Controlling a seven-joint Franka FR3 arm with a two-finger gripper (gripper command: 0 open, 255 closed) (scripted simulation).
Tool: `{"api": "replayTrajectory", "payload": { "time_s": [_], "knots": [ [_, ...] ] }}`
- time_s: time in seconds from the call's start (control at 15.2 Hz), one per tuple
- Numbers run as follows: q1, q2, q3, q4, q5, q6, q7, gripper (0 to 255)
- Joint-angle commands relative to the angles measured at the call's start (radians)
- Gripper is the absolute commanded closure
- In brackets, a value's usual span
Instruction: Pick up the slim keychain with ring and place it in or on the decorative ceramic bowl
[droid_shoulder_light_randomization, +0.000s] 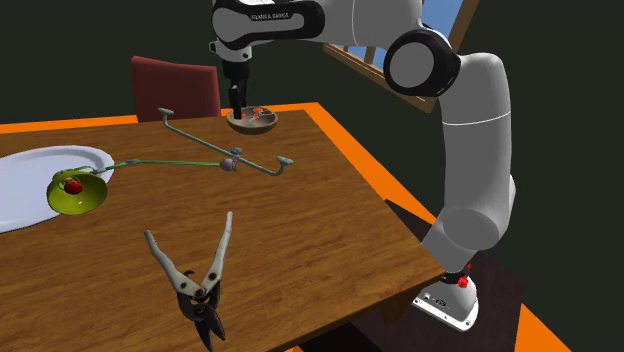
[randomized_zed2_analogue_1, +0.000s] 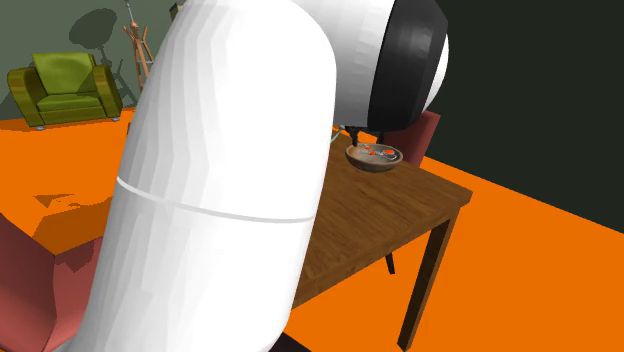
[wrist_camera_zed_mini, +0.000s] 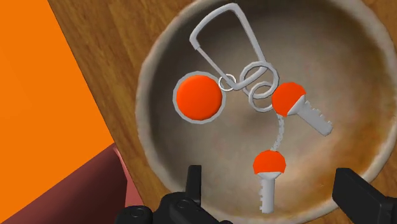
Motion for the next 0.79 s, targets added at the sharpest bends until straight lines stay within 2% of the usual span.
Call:
{"api": "replayTrajectory", "payload": {
  "time_s": [0.0,0.07,0.33,0.73],
  "knots": [
    [0.000,0.000,0.000,0.000,0.000,0.000,0.000,0],
    [-0.001,0.000,0.000,0.000,0.000,-0.001,-0.001,0],
    [0.012,0.022,0.000,0.163,-0.002,-0.141,-0.005,0],
    [0.012,0.022,0.000,0.163,-0.002,-0.141,-0.005,0]
  ]
}}
